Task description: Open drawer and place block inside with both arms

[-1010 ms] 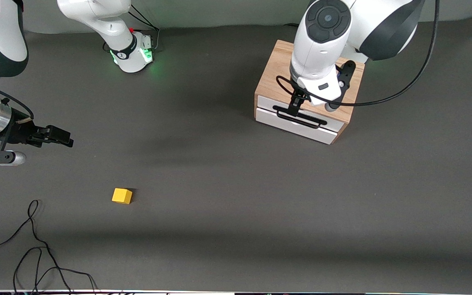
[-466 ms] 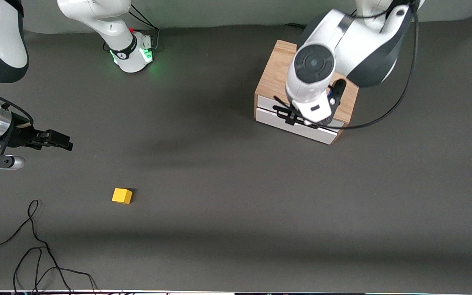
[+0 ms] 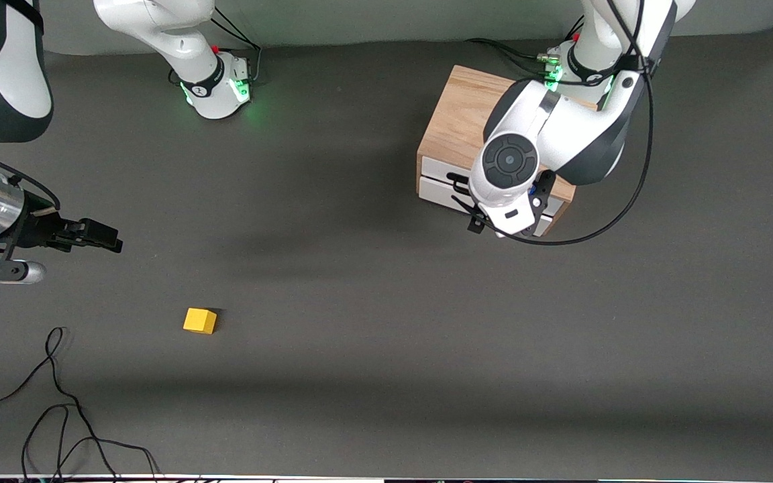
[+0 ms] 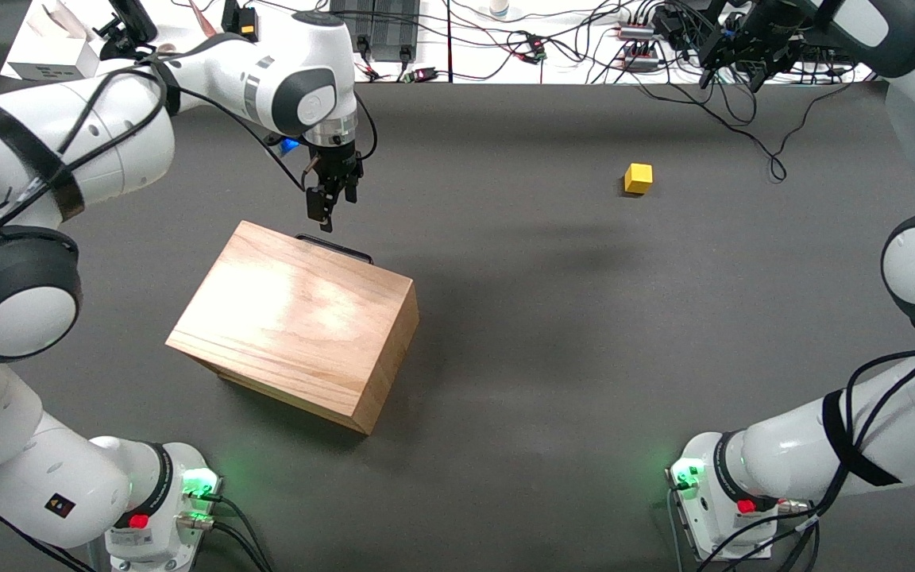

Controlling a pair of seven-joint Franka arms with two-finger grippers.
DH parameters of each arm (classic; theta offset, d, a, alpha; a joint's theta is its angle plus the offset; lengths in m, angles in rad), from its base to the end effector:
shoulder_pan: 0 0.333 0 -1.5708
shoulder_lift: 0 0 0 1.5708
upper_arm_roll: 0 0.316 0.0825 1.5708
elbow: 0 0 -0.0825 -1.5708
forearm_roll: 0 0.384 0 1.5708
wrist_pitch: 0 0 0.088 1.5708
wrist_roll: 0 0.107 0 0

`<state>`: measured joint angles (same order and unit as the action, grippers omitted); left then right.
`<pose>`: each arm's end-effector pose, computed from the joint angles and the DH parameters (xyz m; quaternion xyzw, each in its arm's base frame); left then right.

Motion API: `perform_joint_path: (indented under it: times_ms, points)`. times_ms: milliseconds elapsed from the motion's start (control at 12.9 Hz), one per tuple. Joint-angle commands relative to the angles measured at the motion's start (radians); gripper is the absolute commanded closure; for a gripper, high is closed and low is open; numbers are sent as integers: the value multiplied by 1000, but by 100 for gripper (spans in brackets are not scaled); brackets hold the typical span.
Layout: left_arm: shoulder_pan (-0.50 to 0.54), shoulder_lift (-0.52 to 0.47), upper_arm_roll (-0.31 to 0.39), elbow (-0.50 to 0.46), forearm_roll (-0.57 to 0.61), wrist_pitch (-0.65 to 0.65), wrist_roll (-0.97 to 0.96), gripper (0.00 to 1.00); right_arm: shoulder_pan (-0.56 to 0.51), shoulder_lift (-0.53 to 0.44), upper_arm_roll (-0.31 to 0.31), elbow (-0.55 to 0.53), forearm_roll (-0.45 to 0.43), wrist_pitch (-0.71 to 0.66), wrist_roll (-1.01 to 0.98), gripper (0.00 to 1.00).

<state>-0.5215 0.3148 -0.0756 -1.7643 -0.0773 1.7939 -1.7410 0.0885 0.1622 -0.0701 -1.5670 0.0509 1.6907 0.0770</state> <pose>0.4994 -0.3438 0.3665 -0.8237 -0.5469 0.0995 0.1116 0.6082 0.0190 0.5424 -0.9991 0.0325 0.0199 0.0186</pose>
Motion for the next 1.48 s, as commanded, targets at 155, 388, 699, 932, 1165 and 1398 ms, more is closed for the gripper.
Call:
perform_joint_path:
  times_ms: [155, 388, 699, 932, 1165, 1398]
  points:
    - [-2, 56, 0, -23, 14, 59, 12, 0, -10, 11, -5, 62, 1, -2, -11, 0]
    - [-6, 66, 0, -50, 14, 82, 11, 0, 2, 10, 0, 59, -5, -3, 4, 0]
    - [-15, 85, 0, -75, 14, 116, 3, 0, -3, 22, 0, 58, 1, -8, 6, 0]
    - [-17, 108, -1, -73, 14, 134, 0, 0, 0, 20, 0, 59, 0, -16, 7, 0]
    - [-15, 110, 0, -66, 16, 134, 1, 0, -3, 37, 1, 64, 3, -3, 7, 0]
    - [-9, 135, 0, -43, 37, 139, 1, 0, -3, 36, 3, 68, 4, -3, 9, 0]
